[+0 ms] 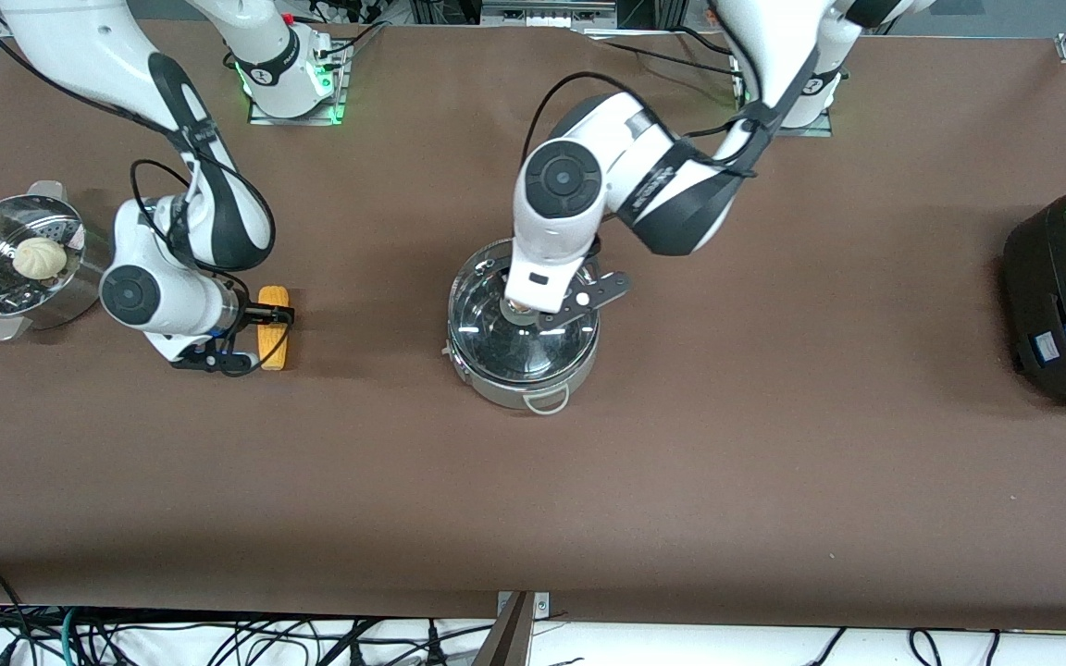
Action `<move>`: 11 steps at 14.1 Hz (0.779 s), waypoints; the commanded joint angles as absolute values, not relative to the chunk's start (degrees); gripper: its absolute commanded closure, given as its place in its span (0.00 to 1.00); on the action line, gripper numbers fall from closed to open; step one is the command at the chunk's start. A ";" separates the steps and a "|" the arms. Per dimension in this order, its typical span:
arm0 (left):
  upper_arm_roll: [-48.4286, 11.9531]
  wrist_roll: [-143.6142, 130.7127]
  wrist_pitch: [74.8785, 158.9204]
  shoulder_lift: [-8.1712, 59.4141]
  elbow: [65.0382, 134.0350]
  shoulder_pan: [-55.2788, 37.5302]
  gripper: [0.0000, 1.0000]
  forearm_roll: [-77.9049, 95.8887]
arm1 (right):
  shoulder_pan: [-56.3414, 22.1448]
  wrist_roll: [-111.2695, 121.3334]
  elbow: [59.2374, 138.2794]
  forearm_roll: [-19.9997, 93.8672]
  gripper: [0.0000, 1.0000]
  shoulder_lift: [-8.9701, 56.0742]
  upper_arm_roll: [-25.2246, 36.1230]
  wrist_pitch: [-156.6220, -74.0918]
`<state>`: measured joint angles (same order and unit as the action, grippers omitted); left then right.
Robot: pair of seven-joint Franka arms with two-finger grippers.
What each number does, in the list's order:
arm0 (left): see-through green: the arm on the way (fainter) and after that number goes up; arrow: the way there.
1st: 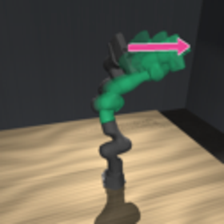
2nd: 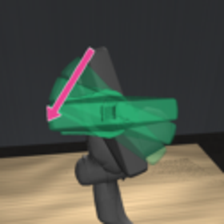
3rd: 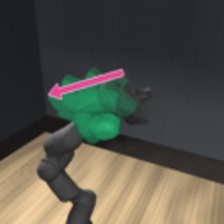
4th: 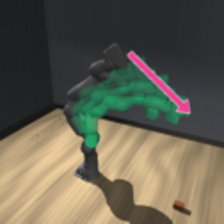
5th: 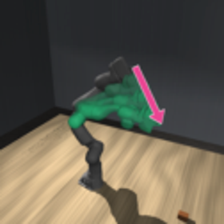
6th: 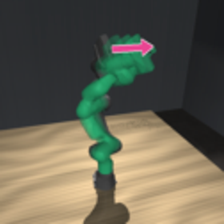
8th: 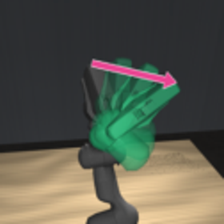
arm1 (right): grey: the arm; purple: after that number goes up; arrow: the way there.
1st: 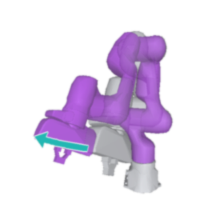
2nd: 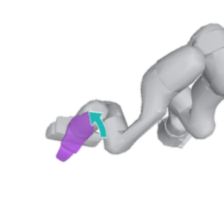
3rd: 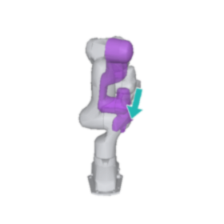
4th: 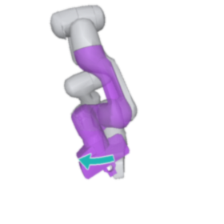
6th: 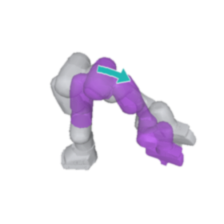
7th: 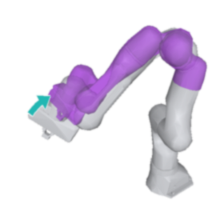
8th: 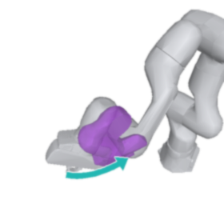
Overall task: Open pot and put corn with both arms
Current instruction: 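Reach the right gripper to the corn while the left gripper reaches the lid, then grasp the corn with the right gripper while the left gripper grasps the lid knob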
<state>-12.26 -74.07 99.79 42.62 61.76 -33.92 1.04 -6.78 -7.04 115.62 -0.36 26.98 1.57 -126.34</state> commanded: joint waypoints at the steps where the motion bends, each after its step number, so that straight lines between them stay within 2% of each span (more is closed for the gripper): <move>1: -11.08 -78.12 101.68 46.84 57.04 -36.38 0.00 -0.44 | -7.47 -7.74 115.31 -1.32 0.37 28.47 1.67 -126.74; 2: -10.99 -78.48 102.39 47.19 56.52 -36.65 0.00 -1.40 | -7.38 -7.39 115.05 -1.32 0.67 28.56 1.67 -126.30; 3: -11.07 -78.49 102.65 47.55 56.43 -36.91 0.00 -2.62 | -7.47 -7.12 114.00 -1.32 0.89 28.39 1.67 -126.04; 4: -11.16 -78.49 103.00 48.07 56.34 -37.00 0.00 -3.25 | -7.73 -7.03 112.60 -1.32 1.00 28.04 1.67 -124.47; 7: -11.07 -78.31 104.85 48.34 56.51 -37.00 0.00 -5.00 | -7.74 -7.12 103.30 -1.32 1.00 28.56 1.67 -113.58; 9: -11.07 -78.22 104.85 48.51 56.69 -37.00 0.02 -5.36 | -7.91 -7.12 98.81 -1.23 1.00 28.30 1.67 -109.53; 10: -11.07 -78.14 104.85 48.52 56.86 -37.00 0.07 -5.36 | -8.08 -7.21 96.35 -1.23 1.00 28.13 1.58 -107.08; 11: -11.07 -77.79 104.94 48.52 57.13 -37.00 0.20 -5.88 | -8.35 -7.21 93.81 -1.14 1.00 28.13 1.58 -104.18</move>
